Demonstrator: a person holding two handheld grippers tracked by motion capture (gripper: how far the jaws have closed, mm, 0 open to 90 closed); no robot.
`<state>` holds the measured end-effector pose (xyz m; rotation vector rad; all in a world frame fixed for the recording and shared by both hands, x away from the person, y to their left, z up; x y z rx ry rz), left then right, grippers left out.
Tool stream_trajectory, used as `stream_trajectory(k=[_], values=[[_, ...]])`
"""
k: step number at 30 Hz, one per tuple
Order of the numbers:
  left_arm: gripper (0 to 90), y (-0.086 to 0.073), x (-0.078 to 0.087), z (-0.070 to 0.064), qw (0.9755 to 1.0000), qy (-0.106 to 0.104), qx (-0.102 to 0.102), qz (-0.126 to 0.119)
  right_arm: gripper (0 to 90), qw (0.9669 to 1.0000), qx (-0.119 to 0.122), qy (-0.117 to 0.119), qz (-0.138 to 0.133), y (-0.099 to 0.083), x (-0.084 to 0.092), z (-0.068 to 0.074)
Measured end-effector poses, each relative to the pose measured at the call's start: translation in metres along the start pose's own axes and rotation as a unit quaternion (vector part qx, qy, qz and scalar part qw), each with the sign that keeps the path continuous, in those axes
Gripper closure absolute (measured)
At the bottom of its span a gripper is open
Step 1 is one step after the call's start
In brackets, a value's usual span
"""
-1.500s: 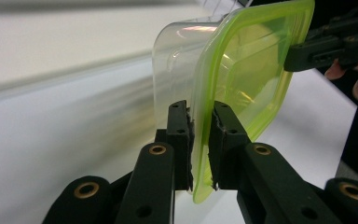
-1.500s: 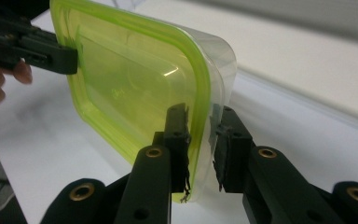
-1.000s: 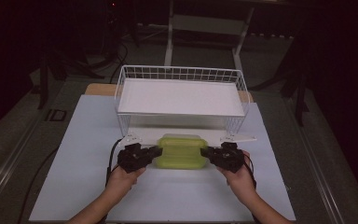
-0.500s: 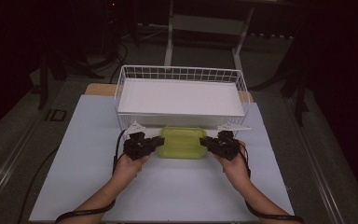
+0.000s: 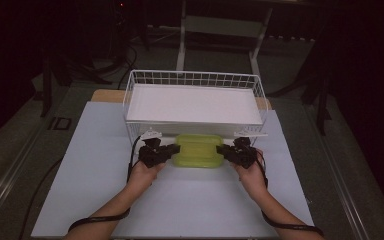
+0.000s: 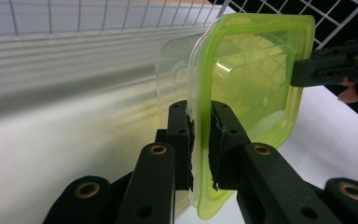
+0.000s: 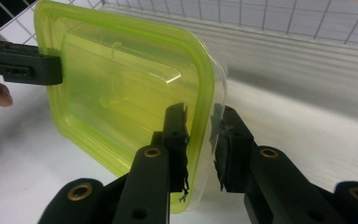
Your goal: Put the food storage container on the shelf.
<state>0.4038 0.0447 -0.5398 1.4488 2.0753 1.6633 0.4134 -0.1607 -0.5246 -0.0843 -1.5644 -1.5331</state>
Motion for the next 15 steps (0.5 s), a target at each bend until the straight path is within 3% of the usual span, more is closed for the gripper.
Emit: stream_trajectory(k=[7, 15], values=[[78.7, 0.004, -0.005, 0.004, 0.9999, 0.007, -0.004, -0.012, 74.1, 1.0000, -0.007, -0.001, -0.006, 0.004, -0.005, -0.005], [68.2, -0.003, -0.014, 0.006, 0.9998, 0.011, -0.013, -0.010, 71.5, 0.9978, 0.025, -0.049, -0.037, 0.008, -0.012, -0.010]])
Point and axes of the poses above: each handheld gripper's, and its own axes: x roughly backward along the jaws, y roughly out of its top, z roughly to its left, the point moved 8 cm from there along -x, roughly forward along the jaws, and after that the axes turned 2 degrees about -y, right-handed, at the moved point
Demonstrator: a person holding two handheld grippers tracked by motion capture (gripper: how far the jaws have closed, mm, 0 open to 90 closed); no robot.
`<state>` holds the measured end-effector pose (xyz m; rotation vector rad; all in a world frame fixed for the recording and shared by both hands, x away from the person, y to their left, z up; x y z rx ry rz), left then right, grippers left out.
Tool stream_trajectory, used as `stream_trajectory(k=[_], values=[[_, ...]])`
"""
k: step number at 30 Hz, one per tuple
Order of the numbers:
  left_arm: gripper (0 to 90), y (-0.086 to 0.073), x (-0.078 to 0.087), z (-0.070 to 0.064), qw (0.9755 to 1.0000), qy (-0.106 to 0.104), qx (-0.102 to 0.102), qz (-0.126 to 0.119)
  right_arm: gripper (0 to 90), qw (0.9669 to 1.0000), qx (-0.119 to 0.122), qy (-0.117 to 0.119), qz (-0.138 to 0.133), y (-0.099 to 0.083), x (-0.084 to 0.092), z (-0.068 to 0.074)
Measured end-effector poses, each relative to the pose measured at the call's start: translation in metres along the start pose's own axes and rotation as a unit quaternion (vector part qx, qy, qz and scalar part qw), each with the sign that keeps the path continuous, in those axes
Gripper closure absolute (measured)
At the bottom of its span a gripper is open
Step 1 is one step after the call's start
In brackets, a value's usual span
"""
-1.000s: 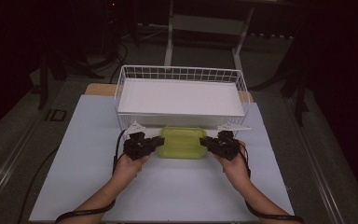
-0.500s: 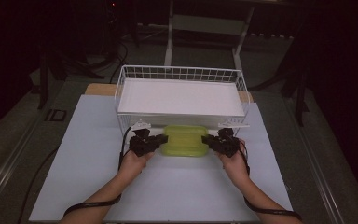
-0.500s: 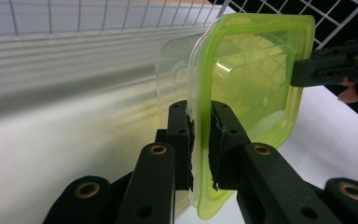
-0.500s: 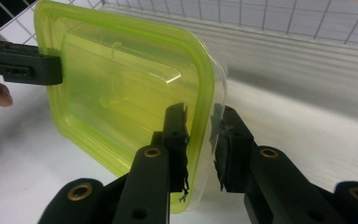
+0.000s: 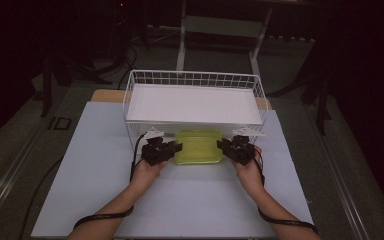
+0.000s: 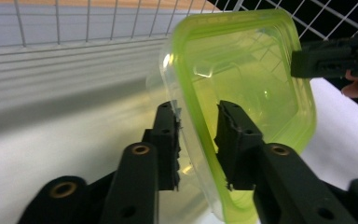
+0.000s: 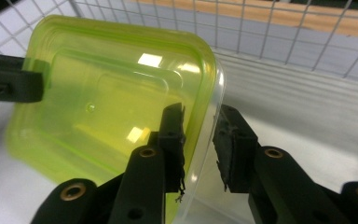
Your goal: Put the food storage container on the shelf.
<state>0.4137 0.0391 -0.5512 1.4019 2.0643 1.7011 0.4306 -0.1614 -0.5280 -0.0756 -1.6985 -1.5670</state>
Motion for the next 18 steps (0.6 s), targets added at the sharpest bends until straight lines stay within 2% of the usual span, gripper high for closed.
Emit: stream_trajectory(k=[4, 7, 10, 11, 13, 16, 17, 18], values=[[66.0, 0.000, -0.003, 0.001, 1.0000, 0.002, -0.003, -0.005, 65.5, 0.9998, 0.006, -0.016, -0.011, 0.000, -0.004, -0.001], [63.0, 0.004, -0.004, 0.002, 0.9995, 0.019, -0.024, -0.011, 63.0, 0.9996, 0.008, -0.021, -0.016, 0.000, -0.006, -0.001], [59.4, 0.007, -0.009, 0.005, 0.9991, 0.035, -0.020, -0.011, 59.8, 0.9990, 0.012, -0.040, -0.016, -0.001, -0.008, -0.002], [57.9, 0.007, -0.011, 0.006, 0.9991, 0.038, -0.012, -0.011, 60.1, 0.9988, 0.014, -0.044, -0.013, -0.002, -0.010, -0.002], [57.4, 0.008, -0.013, 0.009, 0.9994, 0.030, -0.002, -0.017, 60.6, 0.9988, 0.005, -0.046, -0.013, -0.003, -0.012, -0.004], [57.1, 0.009, -0.016, 0.011, 0.9993, 0.032, -0.002, -0.022, 59.5, 0.9986, -0.002, -0.051, -0.013, -0.002, -0.013, -0.006], [50.3, 0.010, -0.017, 0.011, 0.9991, 0.034, -0.004, -0.023, 56.6, 0.9986, -0.001, -0.051, -0.014, -0.002, -0.013, -0.006], [48.8, 0.011, -0.017, 0.011, 0.9990, 0.035, -0.013, -0.024, 54.5, 0.9988, -0.001, -0.048, -0.014, -0.002, -0.013, -0.005]])
Point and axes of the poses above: each handheld gripper's, and its own axes: x roughly backward along the jaws, y roughly out of its top, z roughly to its left, the point moved 8 cm from there along -x, roughly forward along the jaws, and after that the axes turned 2 degrees about -y, right-handed, at the moved point
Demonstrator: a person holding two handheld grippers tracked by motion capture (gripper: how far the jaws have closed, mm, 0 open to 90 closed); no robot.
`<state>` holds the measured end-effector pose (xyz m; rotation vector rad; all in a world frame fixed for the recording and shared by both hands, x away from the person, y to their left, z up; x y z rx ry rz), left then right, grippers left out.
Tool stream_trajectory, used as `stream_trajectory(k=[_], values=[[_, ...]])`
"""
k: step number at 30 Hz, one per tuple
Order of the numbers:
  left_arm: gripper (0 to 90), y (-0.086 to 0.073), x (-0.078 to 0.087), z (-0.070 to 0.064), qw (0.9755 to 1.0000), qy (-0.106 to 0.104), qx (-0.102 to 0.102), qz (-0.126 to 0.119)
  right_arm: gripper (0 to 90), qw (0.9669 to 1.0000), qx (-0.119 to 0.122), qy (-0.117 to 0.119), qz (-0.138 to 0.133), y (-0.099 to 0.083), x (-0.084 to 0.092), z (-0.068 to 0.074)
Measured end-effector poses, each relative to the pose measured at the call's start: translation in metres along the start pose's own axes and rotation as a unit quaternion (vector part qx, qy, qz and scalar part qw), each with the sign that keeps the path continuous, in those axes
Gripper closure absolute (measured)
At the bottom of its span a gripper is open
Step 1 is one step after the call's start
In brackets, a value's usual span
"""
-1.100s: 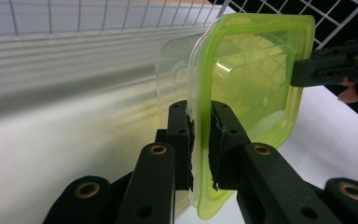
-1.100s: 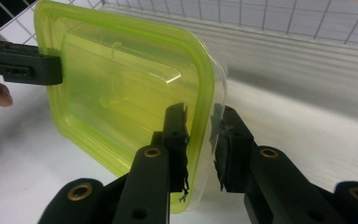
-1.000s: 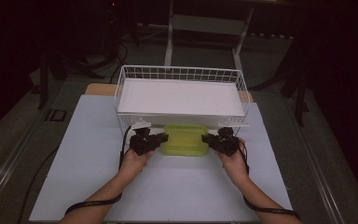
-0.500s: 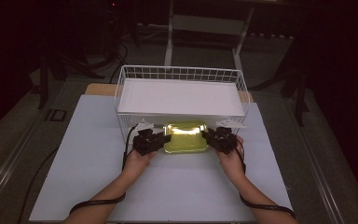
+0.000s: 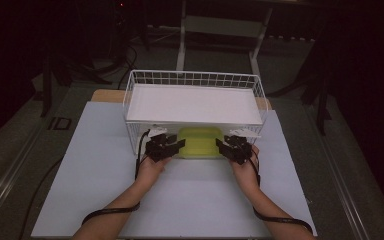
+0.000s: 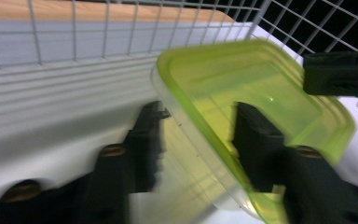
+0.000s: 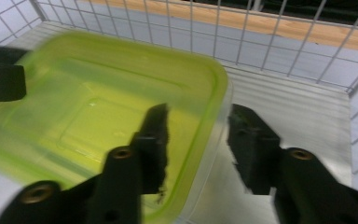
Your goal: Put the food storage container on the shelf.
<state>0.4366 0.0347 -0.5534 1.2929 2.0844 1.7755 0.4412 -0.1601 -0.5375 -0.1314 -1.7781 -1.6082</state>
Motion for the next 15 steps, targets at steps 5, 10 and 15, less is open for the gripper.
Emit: stream_trajectory(k=[5, 10, 15], values=[[44.6, 0.006, 0.002, -0.007, 0.9998, -0.008, -0.016, -0.008, 50.6, 0.9998, 0.012, 0.004, -0.013, 0.001, 0.001, 0.004], [44.2, 0.006, 0.009, -0.006, 0.9997, -0.009, -0.021, -0.010, 49.0, 0.9997, 0.006, 0.015, -0.019, 0.001, 0.008, 0.008], [44.1, 0.003, 0.021, -0.010, 0.9995, -0.009, -0.029, -0.010, 48.3, 0.9993, 0.017, 0.022, -0.023, 0.001, 0.020, 0.015]])
Point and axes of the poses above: each handheld gripper's, and its own axes: x roughly backward along the jaws, y roughly out of its top, z roughly to its left, the point moved 8 cm from there along -x, roughly forward along the jaws, and after that the axes turned 2 degrees about -y, right-handed, at the moved point
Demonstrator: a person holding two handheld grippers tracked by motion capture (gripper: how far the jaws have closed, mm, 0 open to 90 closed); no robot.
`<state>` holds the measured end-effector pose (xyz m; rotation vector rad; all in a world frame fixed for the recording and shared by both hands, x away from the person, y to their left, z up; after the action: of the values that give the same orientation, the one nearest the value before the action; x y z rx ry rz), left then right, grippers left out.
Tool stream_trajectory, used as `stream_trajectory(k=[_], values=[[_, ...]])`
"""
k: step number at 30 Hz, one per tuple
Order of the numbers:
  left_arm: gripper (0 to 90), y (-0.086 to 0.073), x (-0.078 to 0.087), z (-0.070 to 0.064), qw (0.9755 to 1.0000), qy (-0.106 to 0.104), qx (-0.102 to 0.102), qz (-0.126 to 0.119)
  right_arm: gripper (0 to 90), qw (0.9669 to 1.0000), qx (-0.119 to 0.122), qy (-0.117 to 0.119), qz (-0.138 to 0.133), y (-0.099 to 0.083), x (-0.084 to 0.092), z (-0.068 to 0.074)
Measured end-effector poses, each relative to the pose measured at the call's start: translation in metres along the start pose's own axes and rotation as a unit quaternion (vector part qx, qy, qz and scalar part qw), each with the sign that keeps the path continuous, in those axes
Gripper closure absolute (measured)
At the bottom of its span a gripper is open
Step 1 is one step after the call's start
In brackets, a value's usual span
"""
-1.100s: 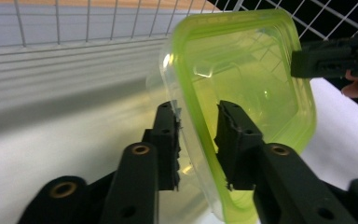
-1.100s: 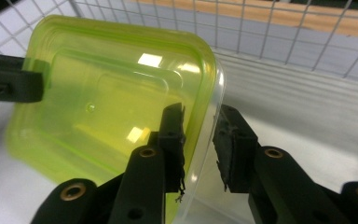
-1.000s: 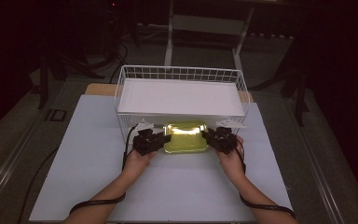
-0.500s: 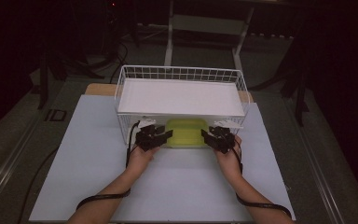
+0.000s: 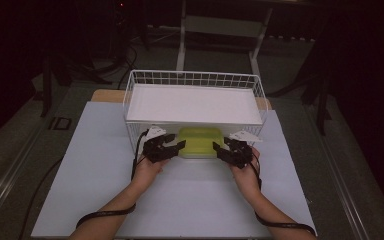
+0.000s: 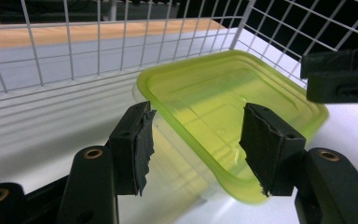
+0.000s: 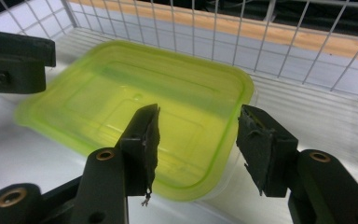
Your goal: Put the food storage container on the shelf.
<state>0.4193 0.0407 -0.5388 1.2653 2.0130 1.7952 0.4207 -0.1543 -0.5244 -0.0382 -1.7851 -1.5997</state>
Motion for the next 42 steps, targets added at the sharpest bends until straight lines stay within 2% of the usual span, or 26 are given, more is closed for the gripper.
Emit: stream_trajectory(k=[7, 10, 12, 15, 16, 17, 18, 19, 20, 21, 22, 24, 26, 28, 31, 37, 42], values=[[42.9, 0.000, 0.019, -0.009, 0.9999, -0.010, -0.006, -0.002, 49.1, 0.9996, -0.008, 0.026, -0.006, 0.003, 0.017, 0.013], [40.6, 0.000, 0.028, -0.014, 0.9999, -0.017, 0.001, -0.001, 51.1, 0.9993, -0.005, 0.037, -0.002, 0.000, 0.021, 0.022], [40.1, -0.002, 0.033, -0.015, 0.9999, -0.016, -0.002, 0.003, 52.1, 0.9991, -0.002, 0.043, 0.000, -0.003, 0.022, 0.027], [38.0, -0.006, 0.040, -0.014, 0.9997, -0.019, 0.012, 0.013, 55.2, 0.9987, -0.001, 0.050, 0.005, -0.007, 0.024, 0.032], [36.9, -0.006, 0.043, -0.014, 0.9997, -0.018, 0.013, 0.010, 57.3, 0.9985, -0.001, 0.054, 0.007, -0.008, 0.024, 0.034], [36.6, -0.007, 0.046, -0.014, 0.9995, -0.026, 0.014, 0.008, 57.6, 0.9984, -0.001, 0.056, 0.009, -0.010, 0.024, 0.036], [32.6, -0.008, 0.049, -0.015, 0.9991, -0.040, 0.015, 0.005, 61.0, 0.9981, 0.001, 0.060, 0.012, -0.011, 0.024, 0.037], [26.7, -0.009, 0.053, -0.016, 0.9990, -0.043, 0.012, 0.004, 63.6, 0.9978, 0.004, 0.064, 0.016, -0.013, 0.024, 0.039], [24.6, -0.010, 0.056, -0.015, 0.9993, -0.037, 0.004, 0.005, 65.0, 0.9978, 0.009, 0.064, 0.018, -0.015, 0.024, 0.040], [22.9, -0.010, 0.059, -0.016, 0.9992, -0.039, 0.002, 0.003, 68.4, 0.9976, 0.011, 0.065, 0.021, -0.017, 0.023, 0.041], [17.5, -0.011, 0.063, -0.017, 0.9989, -0.046, 0.005, 0.001, 73.3, 0.9972, 0.011, 0.068, 0.028, -0.019, 0.023, 0.042], [14.7, -0.014, 0.069, -0.019, 0.9985, -0.054, 0.005, -0.005, 81.7, 0.9967, 0.018, 0.071, 0.035, -0.022, 0.022, 0.044], [11.9, -0.018, 0.074, -0.020, 0.9984, -0.056, -0.007, 0.001, 88.2, 0.9957, 0.023, 0.078, 0.043, -0.025, 0.020, 0.047], [1.2, -0.024, 0.077, -0.020, 0.9986, -0.049, -0.019, 0.012, 89.8, 0.9946, 0.029, 0.083, 0.056, -0.030, 0.019, 0.050], [1.2, -0.033, 0.083, -0.018, 0.9990, -0.032, -0.026, 0.019, 89.9, 0.9937, 0.033, 0.086, 0.063, -0.033, 0.016, 0.054], [1.2, -0.042, 0.085, -0.018, 0.9987, -0.022, -0.043, 0.017, 89.9, 0.9935, 0.044, 0.079, 0.069, -0.036, 0.005, 0.054], [1.2, -0.043, 0.083, -0.021, 0.9980, -0.029, -0.055, 0.016, 89.9, 0.9942, 0.043, 0.068, 0.071, -0.034, -0.007, 0.048]])
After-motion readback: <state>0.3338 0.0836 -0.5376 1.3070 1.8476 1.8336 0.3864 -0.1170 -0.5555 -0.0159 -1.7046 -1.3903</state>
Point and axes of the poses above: each handheld gripper's, and its own axes: x roughly backward along the jaws, y roughly out of its top, z roughly to its left, the point moved 8 cm from there along -x, roughly forward along the jaws, and after that the axes turned 2 degrees about -y, right-handed, at the moved point
